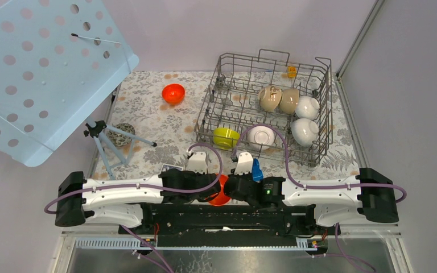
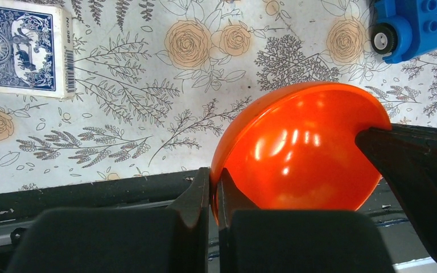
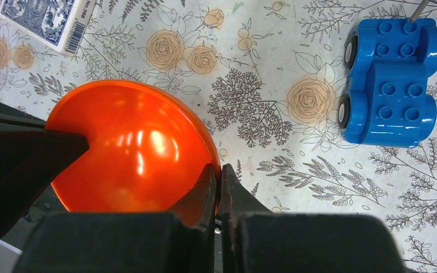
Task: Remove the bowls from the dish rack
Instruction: Place the bowl with the bowl.
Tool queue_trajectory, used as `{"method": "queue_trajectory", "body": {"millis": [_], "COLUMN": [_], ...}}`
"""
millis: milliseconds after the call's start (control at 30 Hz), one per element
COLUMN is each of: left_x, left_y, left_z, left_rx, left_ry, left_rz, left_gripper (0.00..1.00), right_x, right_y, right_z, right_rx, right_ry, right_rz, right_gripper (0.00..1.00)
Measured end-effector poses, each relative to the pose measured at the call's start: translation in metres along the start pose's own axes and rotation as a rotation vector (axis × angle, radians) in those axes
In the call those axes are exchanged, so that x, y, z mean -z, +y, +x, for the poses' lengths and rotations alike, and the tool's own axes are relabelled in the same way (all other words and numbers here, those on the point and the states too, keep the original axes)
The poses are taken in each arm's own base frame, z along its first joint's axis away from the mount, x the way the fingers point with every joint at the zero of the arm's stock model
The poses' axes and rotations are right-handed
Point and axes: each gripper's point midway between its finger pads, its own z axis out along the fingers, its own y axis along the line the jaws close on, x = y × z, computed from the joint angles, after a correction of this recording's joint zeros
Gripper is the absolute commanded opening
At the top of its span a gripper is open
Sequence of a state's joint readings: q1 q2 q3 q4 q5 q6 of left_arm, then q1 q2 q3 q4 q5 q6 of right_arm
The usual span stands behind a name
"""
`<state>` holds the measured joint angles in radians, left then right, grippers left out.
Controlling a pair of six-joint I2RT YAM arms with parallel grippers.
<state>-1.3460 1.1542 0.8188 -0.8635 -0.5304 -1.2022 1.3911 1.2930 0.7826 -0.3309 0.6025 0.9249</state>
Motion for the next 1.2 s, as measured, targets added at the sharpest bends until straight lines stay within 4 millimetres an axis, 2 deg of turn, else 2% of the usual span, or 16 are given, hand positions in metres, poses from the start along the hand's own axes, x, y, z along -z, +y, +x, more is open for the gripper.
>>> {"method": "queue_trajectory", "body": {"millis": [100, 133, 200, 267, 333, 433, 533, 600, 767, 900, 1033, 1133, 1200], "left_x": [0.0, 0.0, 0.001, 0.003, 0.01, 0.026, 0.045, 0.055, 0.069, 0.077, 0.069, 0.043, 0.022], "left_y": [0.001, 0.002, 0.003, 0.004, 0.002, -0.005, -0.016, -0.016, 0.005, 0.027, 0.035, 0.043, 0.053], "left_z": [0.0, 0.0, 0.0, -0.005, -0.016, -0.042, -0.081, -0.11, -0.183, -0.239, -0.284, -0.309, -0.318], "left_rx": [-0.004, -0.01, -0.018, -0.029, -0.031, -0.028, -0.009, 0.013, 0.083, 0.142, 0.184, 0.234, 0.271], "left_ry": [-0.003, -0.002, -0.005, -0.021, -0.05, -0.119, -0.207, -0.262, -0.383, -0.471, -0.514, -0.512, -0.495], "left_rz": [-0.003, -0.006, -0.008, -0.014, -0.01, 0.009, 0.031, 0.027, -0.03, -0.076, -0.106, -0.13, -0.153], "left_gripper": [0.0, 0.0, 0.0, 0.0, 0.0, 0.0, 0.0, 0.0, 0.0, 0.0, 0.0, 0.0, 0.0], "right_x": [0.001, 0.003, 0.007, 0.014, 0.021, 0.036, 0.052, 0.062, 0.076, 0.075, 0.069, 0.064, 0.058], "right_y": [0.003, 0.005, 0.009, 0.014, 0.018, 0.025, 0.027, 0.027, 0.022, 0.021, 0.023, 0.029, 0.03], "right_z": [0.0, 0.0, -0.003, -0.008, -0.012, -0.016, -0.017, -0.016, -0.01, 0.002, 0.017, 0.026, 0.035], "right_rx": [0.002, 0.006, 0.008, 0.008, 0.01, 0.025, 0.053, 0.071, 0.078, 0.083, 0.113, 0.145, 0.169], "right_ry": [0.006, 0.008, 0.009, 0.006, 0.002, -0.005, -0.026, -0.045, -0.109, -0.137, -0.117, -0.087, -0.055], "right_rz": [-0.016, -0.029, -0.06, -0.101, -0.139, -0.243, -0.357, -0.434, -0.574, -0.652, -0.692, -0.708, -0.703], "right_gripper": [0.55, 0.65, 0.79, 0.86, 0.88, 0.88, 0.88, 0.88, 0.88, 0.89, 0.9, 0.89, 0.88]}}
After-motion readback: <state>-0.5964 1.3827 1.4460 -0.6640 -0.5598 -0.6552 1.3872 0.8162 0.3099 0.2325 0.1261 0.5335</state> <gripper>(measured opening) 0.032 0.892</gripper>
